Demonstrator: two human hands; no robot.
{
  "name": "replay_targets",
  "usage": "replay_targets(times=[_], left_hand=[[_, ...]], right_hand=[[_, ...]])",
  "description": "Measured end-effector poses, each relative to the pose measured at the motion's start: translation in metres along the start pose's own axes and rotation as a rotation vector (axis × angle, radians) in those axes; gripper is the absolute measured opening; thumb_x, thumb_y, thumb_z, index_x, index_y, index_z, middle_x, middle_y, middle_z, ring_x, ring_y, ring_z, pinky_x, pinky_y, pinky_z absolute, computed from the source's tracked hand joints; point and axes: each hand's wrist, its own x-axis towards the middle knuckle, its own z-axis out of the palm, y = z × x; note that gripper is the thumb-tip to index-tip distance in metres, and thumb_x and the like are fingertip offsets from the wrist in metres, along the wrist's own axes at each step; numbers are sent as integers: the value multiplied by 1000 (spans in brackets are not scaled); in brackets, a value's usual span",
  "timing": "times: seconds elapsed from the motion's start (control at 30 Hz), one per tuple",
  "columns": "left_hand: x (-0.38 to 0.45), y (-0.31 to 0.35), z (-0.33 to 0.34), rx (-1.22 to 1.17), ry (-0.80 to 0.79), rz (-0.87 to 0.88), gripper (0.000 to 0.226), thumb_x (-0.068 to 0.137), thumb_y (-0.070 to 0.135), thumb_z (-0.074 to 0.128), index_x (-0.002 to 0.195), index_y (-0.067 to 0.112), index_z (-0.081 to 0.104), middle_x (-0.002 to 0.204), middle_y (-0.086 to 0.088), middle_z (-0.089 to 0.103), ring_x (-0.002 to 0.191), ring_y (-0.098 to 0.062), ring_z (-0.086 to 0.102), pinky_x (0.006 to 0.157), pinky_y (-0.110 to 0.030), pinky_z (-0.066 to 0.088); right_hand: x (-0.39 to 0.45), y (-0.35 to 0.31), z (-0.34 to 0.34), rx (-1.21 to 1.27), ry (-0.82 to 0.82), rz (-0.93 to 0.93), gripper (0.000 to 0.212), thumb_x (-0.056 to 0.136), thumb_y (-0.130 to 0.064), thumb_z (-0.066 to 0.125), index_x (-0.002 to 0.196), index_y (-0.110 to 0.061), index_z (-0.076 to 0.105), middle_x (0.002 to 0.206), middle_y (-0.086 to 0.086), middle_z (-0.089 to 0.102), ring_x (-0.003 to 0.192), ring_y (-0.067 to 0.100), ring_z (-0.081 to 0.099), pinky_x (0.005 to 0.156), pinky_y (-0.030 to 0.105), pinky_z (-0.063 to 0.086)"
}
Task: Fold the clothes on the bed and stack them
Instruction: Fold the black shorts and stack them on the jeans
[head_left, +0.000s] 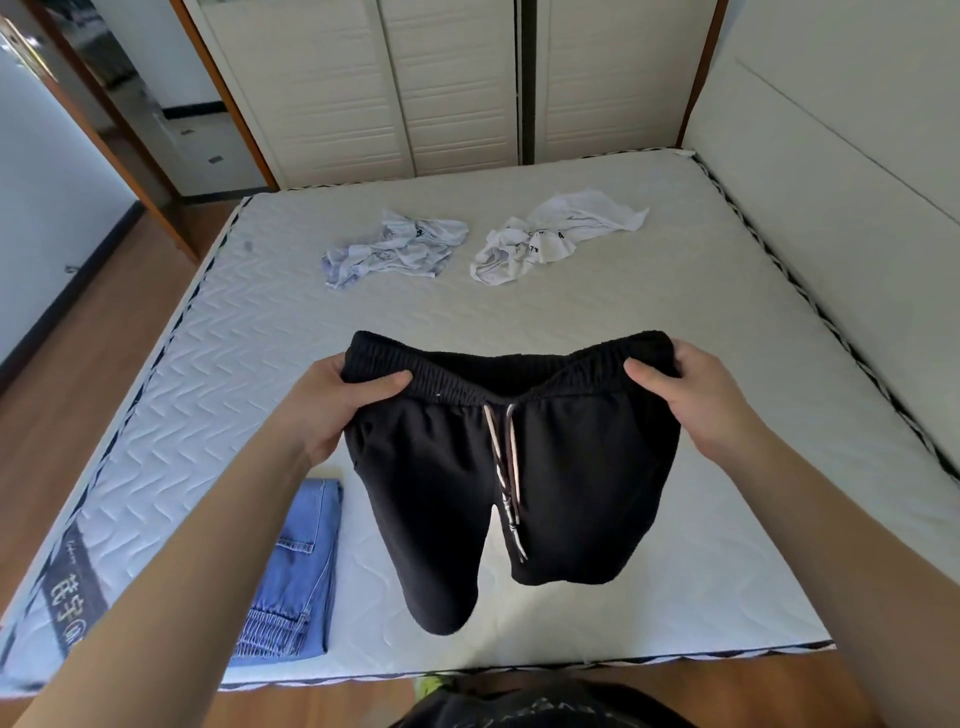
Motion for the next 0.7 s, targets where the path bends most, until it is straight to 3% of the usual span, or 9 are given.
replay_targets(times=[0.13,0.23,0.33,0.43,0.57,0.7], left_hand=[[-1,5,-9,145,-154,-62,35,70,14,78,103,4,73,108,-15,73,99,-26,70,76,-25,57],[1,14,-16,230,-227,-65,20,82,6,68,102,6,74,108,-15,73,99,-26,70,76,-24,56],[2,25,-24,284,-336,-46,24,83,9,65,104,13,75,112,-11,72,102,-21,69,80,-21,54],[5,31,-30,339,-410,-27,25,82,15,69,106,18,75,115,-8,72,106,-19,68,83,-20,53],[12,31,-32,437,-341,28,25,75,22,81,99,22,74,104,-4,74,98,-19,70,79,-24,55],[20,30,-30,537,-258,114,28,65,25,88,77,17,64,74,2,62,72,-12,58,65,-24,45]], right_hand=[[2,-2,-2,-12,75,-19,20,82,-31,77,97,-21,71,95,-4,76,89,13,72,76,29,55],[5,-5,-3,-15,84,-35,15,84,-31,76,93,-23,68,90,-6,75,84,10,72,66,18,54],[7,-9,-6,-1,51,-67,4,88,-25,72,86,-22,69,88,-2,75,83,13,71,70,19,55],[8,-13,-6,-4,23,-130,7,93,-22,66,93,-21,72,94,-1,75,88,11,70,75,18,53],[9,-17,-3,-27,-15,-172,16,98,-22,59,100,-26,73,96,-8,74,91,6,68,77,14,50],[12,-16,-2,-31,-60,-142,20,102,-25,51,108,-27,70,103,-6,71,101,11,65,92,29,50]])
